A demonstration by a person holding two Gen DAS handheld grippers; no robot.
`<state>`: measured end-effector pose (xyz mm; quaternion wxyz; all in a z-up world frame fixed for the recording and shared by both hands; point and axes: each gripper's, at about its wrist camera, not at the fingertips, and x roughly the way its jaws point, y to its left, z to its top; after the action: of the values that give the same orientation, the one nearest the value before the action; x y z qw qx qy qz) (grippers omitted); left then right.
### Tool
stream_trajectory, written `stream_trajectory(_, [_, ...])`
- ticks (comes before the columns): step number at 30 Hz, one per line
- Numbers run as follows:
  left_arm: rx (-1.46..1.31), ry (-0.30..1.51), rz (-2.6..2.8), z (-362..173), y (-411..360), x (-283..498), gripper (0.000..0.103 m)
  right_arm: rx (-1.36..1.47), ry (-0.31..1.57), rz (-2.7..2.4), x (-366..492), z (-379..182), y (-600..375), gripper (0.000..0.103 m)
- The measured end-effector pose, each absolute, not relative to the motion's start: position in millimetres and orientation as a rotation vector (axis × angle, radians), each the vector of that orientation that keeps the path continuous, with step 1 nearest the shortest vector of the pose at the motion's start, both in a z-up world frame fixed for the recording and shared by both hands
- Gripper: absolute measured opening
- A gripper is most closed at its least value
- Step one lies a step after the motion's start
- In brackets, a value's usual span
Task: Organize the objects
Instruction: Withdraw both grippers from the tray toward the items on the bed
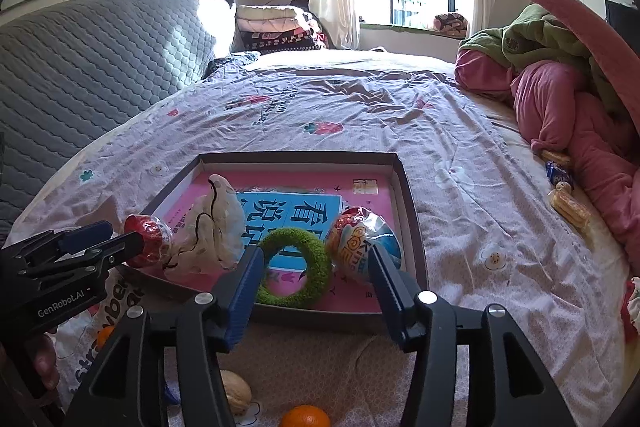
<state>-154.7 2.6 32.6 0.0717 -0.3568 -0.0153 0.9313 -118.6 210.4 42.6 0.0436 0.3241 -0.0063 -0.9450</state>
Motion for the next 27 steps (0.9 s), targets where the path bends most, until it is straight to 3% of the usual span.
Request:
stream_trajectory(16, [-1.049,-0.087,2.791,41,2,-137,0.058,0.896,-0.001,-2.902,-103,55,215,0.065])
stream_trajectory(27, [-1.009,0.004,2.8,46,13,-119,0.064,0.861,0.019,-2.899,-94,59,212,0.068])
